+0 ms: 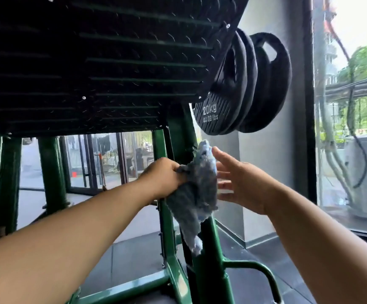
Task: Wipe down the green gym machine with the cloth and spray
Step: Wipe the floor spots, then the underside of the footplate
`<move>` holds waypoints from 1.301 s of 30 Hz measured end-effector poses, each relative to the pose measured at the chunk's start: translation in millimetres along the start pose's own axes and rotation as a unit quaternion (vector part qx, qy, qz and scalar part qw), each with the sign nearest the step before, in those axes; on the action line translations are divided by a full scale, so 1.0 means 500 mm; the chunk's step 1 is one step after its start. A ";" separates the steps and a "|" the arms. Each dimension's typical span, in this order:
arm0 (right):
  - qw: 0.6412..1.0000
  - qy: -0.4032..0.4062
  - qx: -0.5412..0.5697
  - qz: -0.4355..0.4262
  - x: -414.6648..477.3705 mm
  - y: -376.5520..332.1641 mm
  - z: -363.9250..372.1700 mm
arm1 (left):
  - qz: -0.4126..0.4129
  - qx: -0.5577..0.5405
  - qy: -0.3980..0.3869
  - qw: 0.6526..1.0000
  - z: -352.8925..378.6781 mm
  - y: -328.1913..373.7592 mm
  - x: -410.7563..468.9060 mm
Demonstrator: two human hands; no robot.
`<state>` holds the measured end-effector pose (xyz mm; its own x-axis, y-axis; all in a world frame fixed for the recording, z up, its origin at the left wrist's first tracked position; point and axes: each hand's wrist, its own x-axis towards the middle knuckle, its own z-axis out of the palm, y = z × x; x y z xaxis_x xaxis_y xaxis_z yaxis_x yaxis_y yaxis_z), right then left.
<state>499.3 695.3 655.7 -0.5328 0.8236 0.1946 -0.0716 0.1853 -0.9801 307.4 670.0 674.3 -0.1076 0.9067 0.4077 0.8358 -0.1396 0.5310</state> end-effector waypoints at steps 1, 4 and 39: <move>1.000 0.005 0.019 -0.011 -0.014 0.003 -0.014 | 0.000 0.025 0.015 1.000 0.008 0.012 -0.001; 0.998 0.039 0.046 -0.032 -0.059 0.015 -0.072 | 0.052 -0.083 -0.031 0.995 0.048 0.064 -0.019; 0.890 0.338 -0.255 0.167 -0.298 0.323 -0.583 | 0.135 -0.122 -0.402 0.897 0.766 0.298 0.081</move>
<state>812.8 758.6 480.2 0.1893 0.9809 0.0449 0.4800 -0.0526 -0.8757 633.7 838.6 485.5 0.5863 0.8071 -0.0687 0.6195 -0.3922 0.6800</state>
